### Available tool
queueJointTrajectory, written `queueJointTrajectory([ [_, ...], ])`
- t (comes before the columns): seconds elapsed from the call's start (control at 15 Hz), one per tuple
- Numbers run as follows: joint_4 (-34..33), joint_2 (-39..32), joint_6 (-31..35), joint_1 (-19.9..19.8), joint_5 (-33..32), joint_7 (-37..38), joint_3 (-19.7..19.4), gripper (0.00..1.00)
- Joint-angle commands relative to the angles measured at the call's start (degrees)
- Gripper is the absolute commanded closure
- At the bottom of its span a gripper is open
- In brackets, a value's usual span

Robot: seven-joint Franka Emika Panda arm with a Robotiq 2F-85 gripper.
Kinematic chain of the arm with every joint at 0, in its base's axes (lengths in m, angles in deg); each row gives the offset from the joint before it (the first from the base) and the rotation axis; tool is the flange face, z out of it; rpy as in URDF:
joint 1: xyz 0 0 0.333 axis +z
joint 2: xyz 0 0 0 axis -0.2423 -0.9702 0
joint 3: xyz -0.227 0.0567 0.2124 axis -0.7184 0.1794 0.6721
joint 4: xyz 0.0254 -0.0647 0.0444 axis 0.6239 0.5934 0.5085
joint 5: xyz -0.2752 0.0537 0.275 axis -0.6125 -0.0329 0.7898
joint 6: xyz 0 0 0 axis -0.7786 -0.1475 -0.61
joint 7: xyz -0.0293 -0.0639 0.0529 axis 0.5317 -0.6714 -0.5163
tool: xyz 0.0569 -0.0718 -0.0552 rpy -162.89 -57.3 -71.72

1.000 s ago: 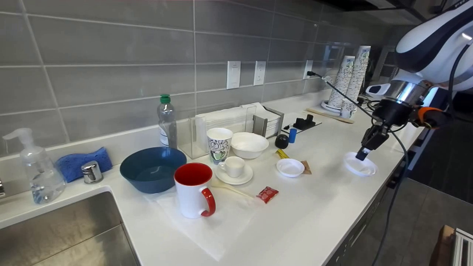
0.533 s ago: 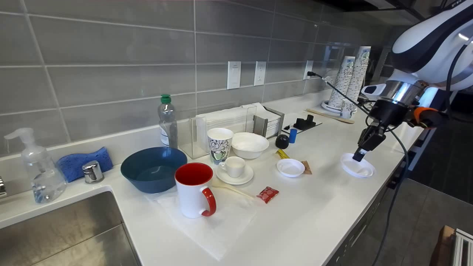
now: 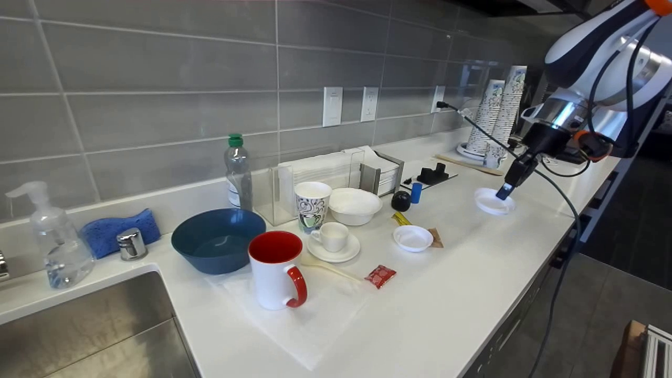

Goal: Pick up the upside down white paper cup lid on the left and move it to the right of the kitchen counter, pick up the red packet from the kitchen counter and put it in the first white paper cup lid to the right

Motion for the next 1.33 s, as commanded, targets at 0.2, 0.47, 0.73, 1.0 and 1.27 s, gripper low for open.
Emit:
queueJointTrajectory([
  [0.2, -15.59, -17.55, -0.16, -4.25, 11.51, 8.46, 0.68, 1.0],
  [0.47, -21.97, -25.95, 1.46, -8.3, 18.23, 14.94, 3.87, 1.0],
  [0.73, -28.41, -32.6, 1.67, -11.65, 21.86, 24.4, 6.89, 1.0],
  [1.0, -31.34, -35.36, 4.24, -12.33, 24.1, 36.13, 9.16, 0.66],
  [1.27, -29.82, -32.94, 5.71, -12.06, 26.88, 38.56, 11.31, 0.39],
])
